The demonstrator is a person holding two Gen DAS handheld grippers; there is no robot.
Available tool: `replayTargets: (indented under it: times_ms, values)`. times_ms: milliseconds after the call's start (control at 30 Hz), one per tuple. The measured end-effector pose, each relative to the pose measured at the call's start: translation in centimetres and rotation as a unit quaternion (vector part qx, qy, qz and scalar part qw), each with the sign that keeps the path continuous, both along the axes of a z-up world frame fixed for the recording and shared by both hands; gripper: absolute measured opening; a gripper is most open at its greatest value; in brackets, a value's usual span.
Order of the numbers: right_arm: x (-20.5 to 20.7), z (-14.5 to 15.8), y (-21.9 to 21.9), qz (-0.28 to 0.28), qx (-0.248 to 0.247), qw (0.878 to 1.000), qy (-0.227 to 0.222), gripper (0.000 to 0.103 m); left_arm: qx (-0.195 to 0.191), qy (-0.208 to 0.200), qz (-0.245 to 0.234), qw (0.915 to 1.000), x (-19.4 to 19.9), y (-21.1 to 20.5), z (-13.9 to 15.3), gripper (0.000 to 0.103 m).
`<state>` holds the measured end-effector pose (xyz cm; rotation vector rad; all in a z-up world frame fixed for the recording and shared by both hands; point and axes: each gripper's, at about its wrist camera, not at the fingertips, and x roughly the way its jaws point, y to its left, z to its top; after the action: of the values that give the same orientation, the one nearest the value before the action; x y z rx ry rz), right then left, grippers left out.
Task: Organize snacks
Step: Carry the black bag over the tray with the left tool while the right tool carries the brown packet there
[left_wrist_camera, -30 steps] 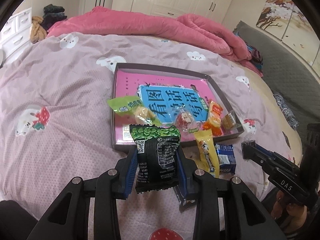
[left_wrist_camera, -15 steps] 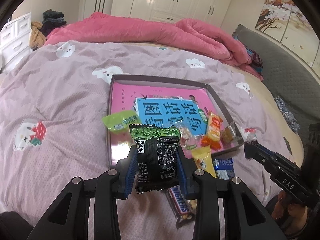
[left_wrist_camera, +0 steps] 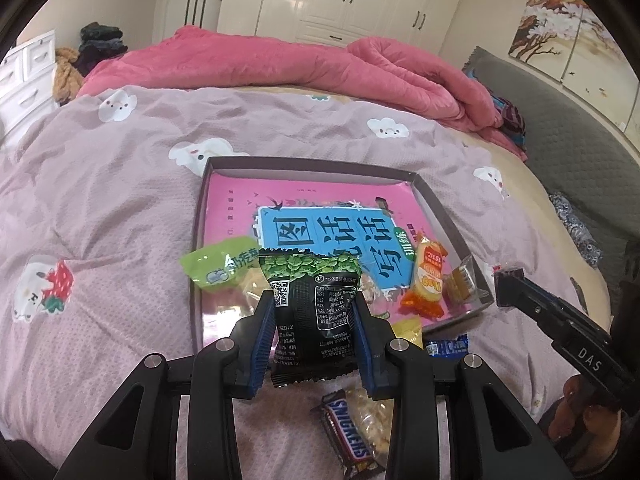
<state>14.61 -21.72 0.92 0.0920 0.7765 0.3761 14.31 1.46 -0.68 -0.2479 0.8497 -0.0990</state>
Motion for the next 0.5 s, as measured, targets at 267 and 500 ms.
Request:
replayTargets:
  times_ms: [267, 500]
  values:
    - [1.0, -0.5, 0.1, 0.0, -0.006, 1.0, 0.003, 0.027, 0.009, 0.003, -0.003, 1.0, 1.2, -0.6, -0.7, 0.037]
    - [1.7, -0.8, 0.4, 0.001, -0.01, 1.0, 0.003, 0.027, 0.011, 0.011, -0.004, 0.9999, 2.2, -0.9, -1.6, 0.037]
